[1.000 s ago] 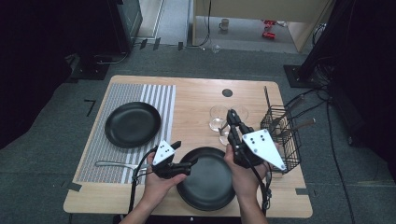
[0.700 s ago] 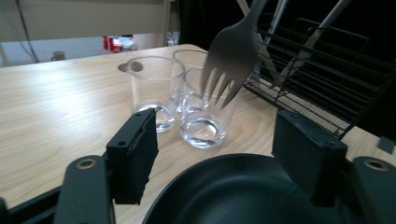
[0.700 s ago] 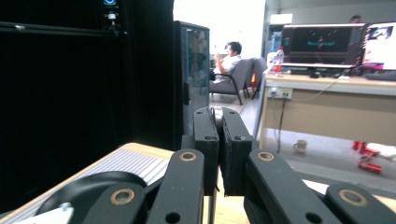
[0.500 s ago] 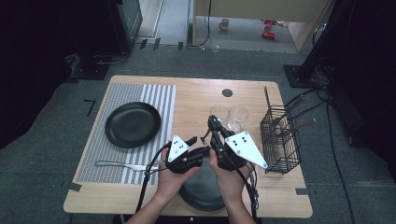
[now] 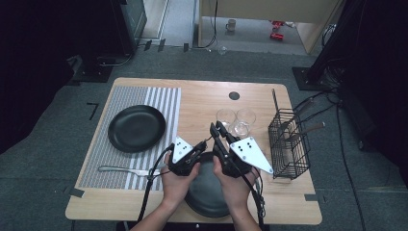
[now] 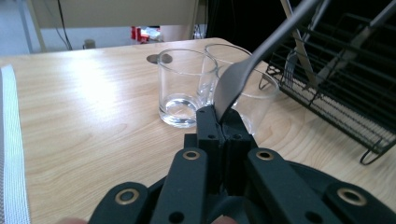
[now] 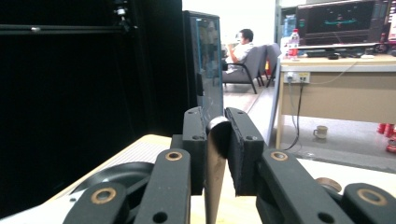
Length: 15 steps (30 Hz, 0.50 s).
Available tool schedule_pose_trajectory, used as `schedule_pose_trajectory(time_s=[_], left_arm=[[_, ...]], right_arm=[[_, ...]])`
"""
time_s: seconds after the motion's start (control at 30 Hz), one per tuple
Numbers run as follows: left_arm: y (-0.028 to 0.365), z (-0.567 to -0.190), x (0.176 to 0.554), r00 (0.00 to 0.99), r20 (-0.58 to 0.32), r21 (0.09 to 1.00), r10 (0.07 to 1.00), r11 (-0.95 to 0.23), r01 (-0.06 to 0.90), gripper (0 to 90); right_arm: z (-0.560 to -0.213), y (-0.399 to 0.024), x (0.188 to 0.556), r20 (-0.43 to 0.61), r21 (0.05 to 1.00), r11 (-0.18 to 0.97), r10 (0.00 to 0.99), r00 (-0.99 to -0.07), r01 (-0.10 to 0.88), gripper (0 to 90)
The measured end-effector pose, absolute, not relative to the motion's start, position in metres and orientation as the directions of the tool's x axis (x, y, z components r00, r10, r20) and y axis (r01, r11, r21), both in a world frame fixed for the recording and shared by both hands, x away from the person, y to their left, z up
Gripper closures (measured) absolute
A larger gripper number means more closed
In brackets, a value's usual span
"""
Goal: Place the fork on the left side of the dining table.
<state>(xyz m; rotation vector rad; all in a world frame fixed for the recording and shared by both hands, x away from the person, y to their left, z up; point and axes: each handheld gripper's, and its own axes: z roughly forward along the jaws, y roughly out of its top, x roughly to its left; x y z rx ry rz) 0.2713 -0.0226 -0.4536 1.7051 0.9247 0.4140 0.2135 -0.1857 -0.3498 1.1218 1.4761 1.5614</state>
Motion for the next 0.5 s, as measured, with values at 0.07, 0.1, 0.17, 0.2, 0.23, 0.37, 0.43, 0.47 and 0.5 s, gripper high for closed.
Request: schedule_pose_trajectory(time_s=[0.07, 0.1, 0.17, 0.2, 0.23, 0.37, 0.43, 0.47, 0.5], left_arm=[[-0.021, -0.452, 0.274, 0.64, -0.191, 0.92, 0.744, -0.091, 0.38, 90.0], [-0.02, -0.452, 0.274, 0.639, -0.206, 0.919, 0.741, -0.077, 0.386, 90.0], [-0.017, -0.449, 0.276, 0.642, -0.244, 0.914, 0.727, -0.048, 0.402, 90.0], [-0.017, -0.449, 0.276, 0.642, -0.244, 0.914, 0.727, -0.048, 0.402, 90.0], [-0.015, -0.446, 0.277, 0.645, -0.265, 0.911, 0.717, -0.033, 0.411, 90.0], [-0.011, -0.443, 0.278, 0.649, -0.31, 0.898, 0.695, -0.011, 0.44, 90.0], [-0.009, -0.441, 0.278, 0.652, -0.322, 0.895, 0.686, -0.003, 0.446, 90.0], [-0.008, -0.441, 0.278, 0.653, -0.323, 0.895, 0.685, -0.002, 0.445, 90.0], [-0.008, -0.441, 0.277, 0.654, -0.324, 0.896, 0.684, -0.001, 0.445, 90.0]], right_arm=[[-0.351, -0.185, 0.214, 0.107, 0.994, -0.088, 0.914, -0.391, 0.067, 78.2], [-0.352, -0.185, 0.214, 0.097, 0.995, -0.077, 0.909, -0.405, 0.063, 75.4], [-0.357, -0.183, 0.218, 0.07, 0.996, -0.039, 0.898, -0.433, 0.08, 71.4], [-0.36, -0.182, 0.22, 0.064, 0.996, -0.027, 0.892, -0.448, 0.089, 71.5], [-0.366, -0.18, 0.222, 0.056, 0.996, -0.015, 0.883, -0.465, 0.091, 71.5], [-0.385, -0.179, 0.231, 0.035, 0.994, 0.024, 0.855, -0.517, 0.106, 73.3], [-0.394, -0.181, 0.236, 0.05, 0.992, 0.022, 0.839, -0.542, 0.126, 76.3], [-0.398, -0.182, 0.238, 0.063, 0.991, 0.014, 0.829, -0.556, 0.133, 78.1], [-0.401, -0.183, 0.24, 0.068, 0.99, 0.012, 0.823, -0.564, 0.137, 79.0]])
